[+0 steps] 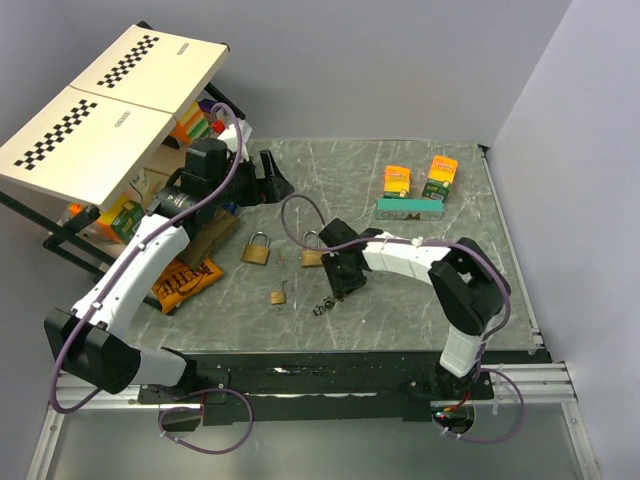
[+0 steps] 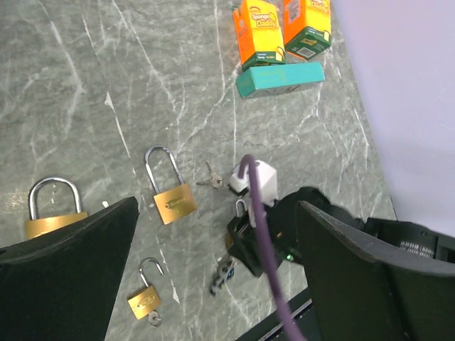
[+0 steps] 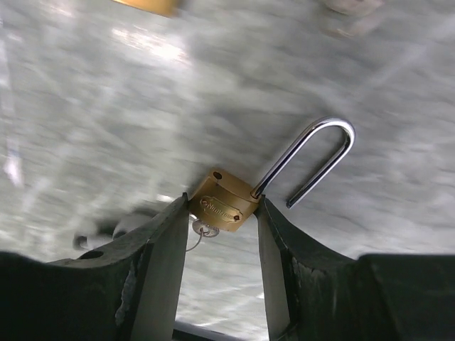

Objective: Lock with the key
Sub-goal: Pick up the lock from the center of the board.

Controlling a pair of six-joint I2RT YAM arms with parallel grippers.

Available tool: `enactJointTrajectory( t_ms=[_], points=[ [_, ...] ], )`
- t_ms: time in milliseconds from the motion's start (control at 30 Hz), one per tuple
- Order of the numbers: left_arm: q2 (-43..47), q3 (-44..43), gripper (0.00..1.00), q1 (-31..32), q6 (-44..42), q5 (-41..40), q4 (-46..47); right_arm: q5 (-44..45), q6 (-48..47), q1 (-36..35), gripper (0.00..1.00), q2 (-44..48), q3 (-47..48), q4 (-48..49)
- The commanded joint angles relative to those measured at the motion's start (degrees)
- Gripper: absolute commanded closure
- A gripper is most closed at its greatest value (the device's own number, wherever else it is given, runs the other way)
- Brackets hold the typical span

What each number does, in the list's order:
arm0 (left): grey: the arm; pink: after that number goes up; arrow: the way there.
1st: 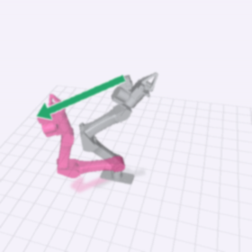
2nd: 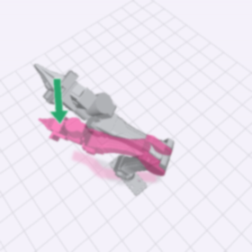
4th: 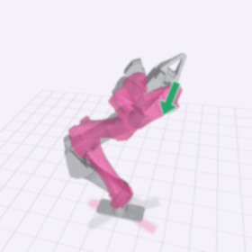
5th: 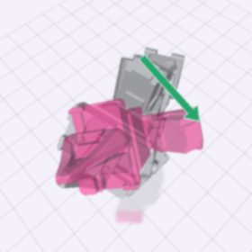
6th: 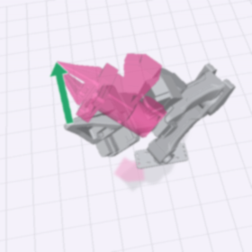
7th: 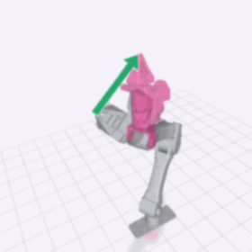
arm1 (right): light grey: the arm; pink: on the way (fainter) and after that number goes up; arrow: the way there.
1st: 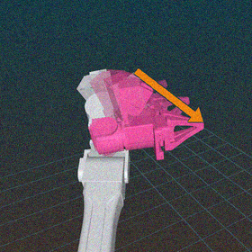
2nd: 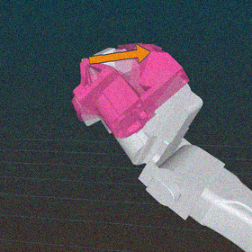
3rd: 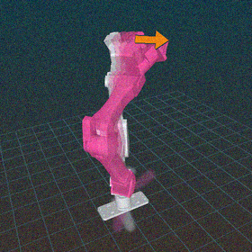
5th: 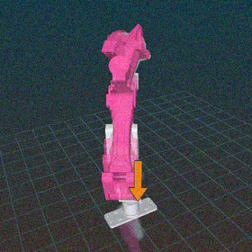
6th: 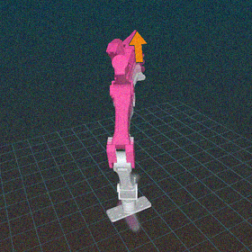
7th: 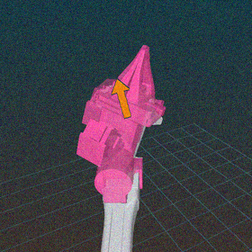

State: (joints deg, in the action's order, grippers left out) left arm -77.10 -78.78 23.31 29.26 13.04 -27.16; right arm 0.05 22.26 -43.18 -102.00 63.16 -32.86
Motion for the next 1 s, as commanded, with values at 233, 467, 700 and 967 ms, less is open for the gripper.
enactJointTrajectory(
  t_ms=[233,467,700,967],
  points=[
    [-0.95,-1.29,0.04,-0.02,0.63,6.47,4.92,-1.72,-15.04,4.42,0.95,12.6,-9.54,3.41],
    [-2.26,0.64,0.04,-2.21,0.72,11.37,5.18,-3.83,-21.64,5.21,1.0,21.82,-12.96,6.75],
    [-4.98,2.67,0.04,-5.29,0.8,19.04,5.63,-6.03,-29.02,5.21,1.0,28.69,-15.78,8.95],
    [-10.87,3.19,0.12,-5.12,3.6,29.58,6.23,-10.76,-38.86,5.12,1.0,36.25,-17.89,12.47]
  ],
)
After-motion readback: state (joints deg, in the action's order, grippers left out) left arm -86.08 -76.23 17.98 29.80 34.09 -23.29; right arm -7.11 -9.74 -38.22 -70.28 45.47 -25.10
